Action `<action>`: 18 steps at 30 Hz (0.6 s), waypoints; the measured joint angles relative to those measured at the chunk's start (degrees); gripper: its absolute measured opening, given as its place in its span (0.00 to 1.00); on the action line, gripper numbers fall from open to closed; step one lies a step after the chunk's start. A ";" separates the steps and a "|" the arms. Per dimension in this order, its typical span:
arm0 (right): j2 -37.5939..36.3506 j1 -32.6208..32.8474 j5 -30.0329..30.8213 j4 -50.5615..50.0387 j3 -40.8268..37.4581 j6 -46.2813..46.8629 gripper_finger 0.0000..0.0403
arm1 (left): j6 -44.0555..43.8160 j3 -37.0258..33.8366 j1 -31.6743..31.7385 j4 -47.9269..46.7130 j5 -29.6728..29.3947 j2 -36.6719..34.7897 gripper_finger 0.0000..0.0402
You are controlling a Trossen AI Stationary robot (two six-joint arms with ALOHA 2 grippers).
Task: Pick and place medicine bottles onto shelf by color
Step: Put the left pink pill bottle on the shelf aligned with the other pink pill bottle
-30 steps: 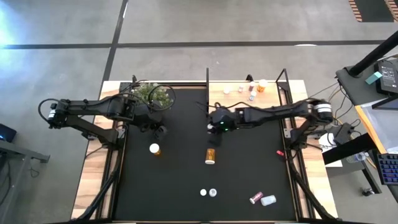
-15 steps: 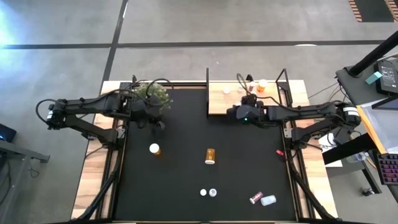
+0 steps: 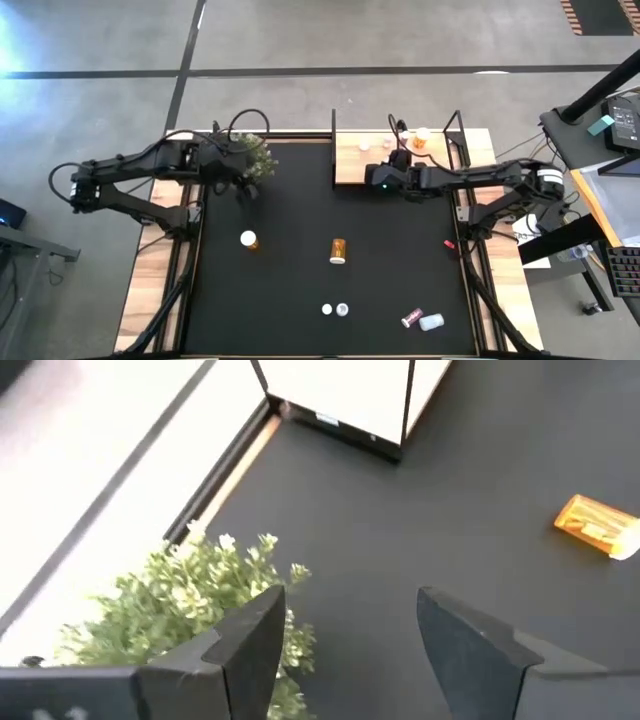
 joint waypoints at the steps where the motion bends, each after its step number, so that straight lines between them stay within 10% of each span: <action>1: 0.58 -0.31 -0.04 0.00 0.02 0.32 0.25 | 0.79 0.00 0.32 0.26 -0.02 -0.24 0.53; 18: 4.42 -5.89 -0.43 0.52 0.10 -8.48 0.26 | 3.11 0.02 4.94 3.90 -0.06 -1.72 0.53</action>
